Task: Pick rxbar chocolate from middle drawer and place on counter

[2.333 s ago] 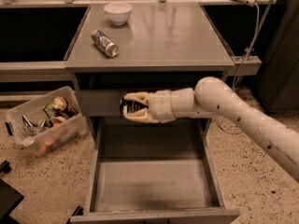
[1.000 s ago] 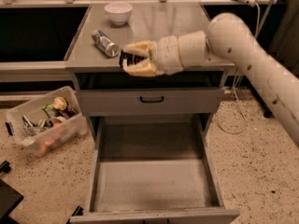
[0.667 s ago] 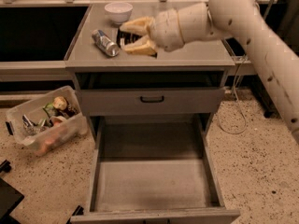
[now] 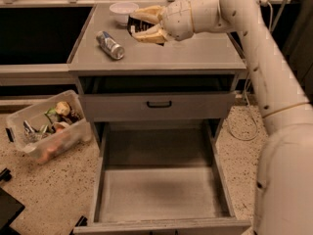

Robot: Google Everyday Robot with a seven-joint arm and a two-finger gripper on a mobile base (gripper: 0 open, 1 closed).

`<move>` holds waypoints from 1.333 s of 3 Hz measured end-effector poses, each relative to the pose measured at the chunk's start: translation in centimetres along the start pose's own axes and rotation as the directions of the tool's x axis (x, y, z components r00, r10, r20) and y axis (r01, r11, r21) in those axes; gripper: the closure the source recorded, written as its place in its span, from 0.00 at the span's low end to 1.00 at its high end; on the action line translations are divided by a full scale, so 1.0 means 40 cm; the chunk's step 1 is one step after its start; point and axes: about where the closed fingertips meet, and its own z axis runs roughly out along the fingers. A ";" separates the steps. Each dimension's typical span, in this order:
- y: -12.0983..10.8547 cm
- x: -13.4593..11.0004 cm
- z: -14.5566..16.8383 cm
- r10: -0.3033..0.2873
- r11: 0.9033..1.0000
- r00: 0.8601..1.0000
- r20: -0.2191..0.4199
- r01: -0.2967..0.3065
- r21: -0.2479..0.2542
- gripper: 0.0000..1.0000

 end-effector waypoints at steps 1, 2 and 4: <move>-0.068 0.132 -0.043 -0.036 0.994 0.999 0.022 0.033 0.109 1.00; -0.108 0.229 -0.065 -0.028 0.983 0.999 0.014 0.025 0.181 1.00; -0.113 0.306 -0.033 0.064 0.996 0.975 -0.214 -0.049 0.074 1.00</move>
Offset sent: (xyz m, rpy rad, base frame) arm 0.1436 -0.0920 -0.0480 0.1637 -0.1009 -0.2071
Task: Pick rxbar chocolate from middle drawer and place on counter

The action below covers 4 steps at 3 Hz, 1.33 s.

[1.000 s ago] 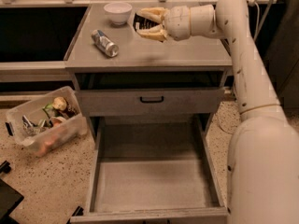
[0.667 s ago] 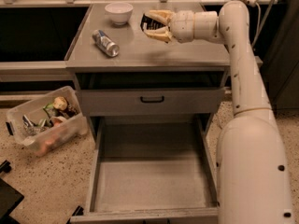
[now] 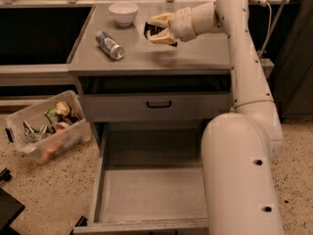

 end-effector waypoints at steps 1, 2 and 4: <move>0.002 0.016 -0.002 0.061 0.998 0.996 -0.066 -0.063 -0.026 1.00; 0.011 0.061 -0.006 0.165 0.986 0.986 -0.020 -0.165 -0.002 1.00; 0.035 0.096 0.007 0.258 0.966 0.966 0.016 -0.258 -0.014 0.81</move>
Offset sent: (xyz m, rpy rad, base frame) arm 0.0292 -0.0402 -0.0227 0.1684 0.2396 -0.1067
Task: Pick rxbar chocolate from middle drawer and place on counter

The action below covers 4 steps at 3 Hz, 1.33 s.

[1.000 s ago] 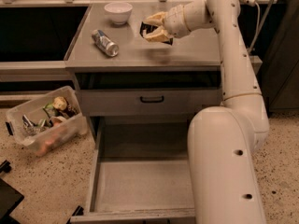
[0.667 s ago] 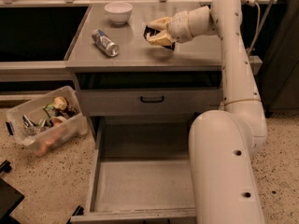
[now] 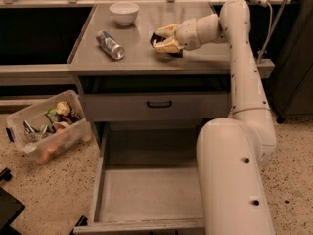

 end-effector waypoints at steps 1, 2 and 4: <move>0.000 0.000 0.000 0.000 1.000 1.000 0.000 0.000 0.000 0.58; 0.000 0.000 0.000 0.000 1.000 1.000 0.000 0.000 0.000 0.35; 0.000 0.000 0.000 0.000 1.000 1.000 0.000 0.000 0.000 0.00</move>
Offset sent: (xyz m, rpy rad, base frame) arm 0.0000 0.0000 0.0000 0.0000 0.0000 0.0000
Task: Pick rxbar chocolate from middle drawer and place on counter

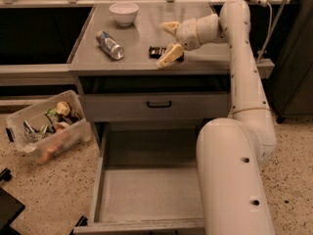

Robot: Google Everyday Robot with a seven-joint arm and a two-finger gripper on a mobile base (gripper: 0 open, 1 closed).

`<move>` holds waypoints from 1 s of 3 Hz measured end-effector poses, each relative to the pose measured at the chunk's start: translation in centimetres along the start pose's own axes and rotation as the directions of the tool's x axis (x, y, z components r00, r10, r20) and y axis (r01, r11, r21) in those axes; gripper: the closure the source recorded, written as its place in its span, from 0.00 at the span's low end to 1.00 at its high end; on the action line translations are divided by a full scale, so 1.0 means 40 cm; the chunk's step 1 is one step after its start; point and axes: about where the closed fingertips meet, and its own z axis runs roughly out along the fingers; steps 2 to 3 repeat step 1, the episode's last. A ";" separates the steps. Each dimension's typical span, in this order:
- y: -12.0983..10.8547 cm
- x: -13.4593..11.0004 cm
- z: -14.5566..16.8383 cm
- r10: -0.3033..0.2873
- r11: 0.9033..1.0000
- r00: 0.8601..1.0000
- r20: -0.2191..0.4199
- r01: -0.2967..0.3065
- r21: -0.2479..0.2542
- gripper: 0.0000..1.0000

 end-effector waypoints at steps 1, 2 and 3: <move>0.000 0.000 0.000 0.000 1.000 1.000 0.000 0.000 0.000 0.00; 0.000 0.000 0.000 0.000 1.000 1.000 0.000 0.000 0.000 0.00; 0.000 0.000 0.000 0.000 1.000 1.000 0.000 0.000 0.000 0.00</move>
Offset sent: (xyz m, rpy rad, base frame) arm 0.0000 0.0000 0.0000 0.0000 0.0000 0.0000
